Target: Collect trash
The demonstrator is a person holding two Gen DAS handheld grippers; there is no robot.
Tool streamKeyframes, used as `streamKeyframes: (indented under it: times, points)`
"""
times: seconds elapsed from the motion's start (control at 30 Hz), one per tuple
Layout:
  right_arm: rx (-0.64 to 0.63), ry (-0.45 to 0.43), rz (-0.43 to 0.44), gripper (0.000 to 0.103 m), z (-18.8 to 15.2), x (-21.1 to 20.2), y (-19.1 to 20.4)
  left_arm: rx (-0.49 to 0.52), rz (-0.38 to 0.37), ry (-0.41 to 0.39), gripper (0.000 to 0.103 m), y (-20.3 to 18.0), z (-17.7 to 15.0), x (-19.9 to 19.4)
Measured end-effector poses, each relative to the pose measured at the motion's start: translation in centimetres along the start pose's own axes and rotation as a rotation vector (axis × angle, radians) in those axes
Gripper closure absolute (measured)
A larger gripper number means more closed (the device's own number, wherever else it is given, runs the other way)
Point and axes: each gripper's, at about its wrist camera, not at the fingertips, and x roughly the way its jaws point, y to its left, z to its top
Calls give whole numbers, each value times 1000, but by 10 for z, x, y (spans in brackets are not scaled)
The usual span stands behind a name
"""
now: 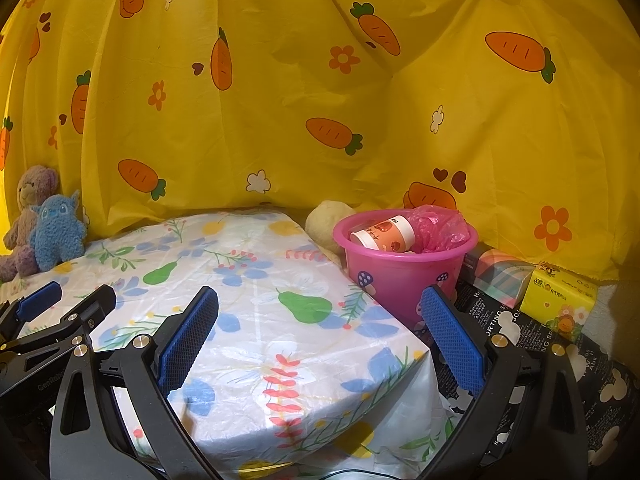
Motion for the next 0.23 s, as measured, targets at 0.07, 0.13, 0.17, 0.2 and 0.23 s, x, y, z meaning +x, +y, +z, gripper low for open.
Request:
streamKeyframes:
  times: [0.07, 0.13, 0.17, 0.2, 0.23]
  points:
    - [0, 1, 2, 6, 0, 0, 0, -1, 12, -2, 12, 1, 0, 0]
    - [1, 1, 0, 6, 0, 0, 0, -7, 23, 2, 12, 3, 0, 1]
    - [2, 2, 0, 6, 0, 0, 1, -10, 28, 3, 12, 4, 0, 1]
    - [3, 2, 0, 6, 0, 0, 1, -13, 36, 6, 12, 5, 0, 1]
    - [2, 1, 0, 6, 0, 0, 0, -14, 42, 10, 12, 5, 0, 1]
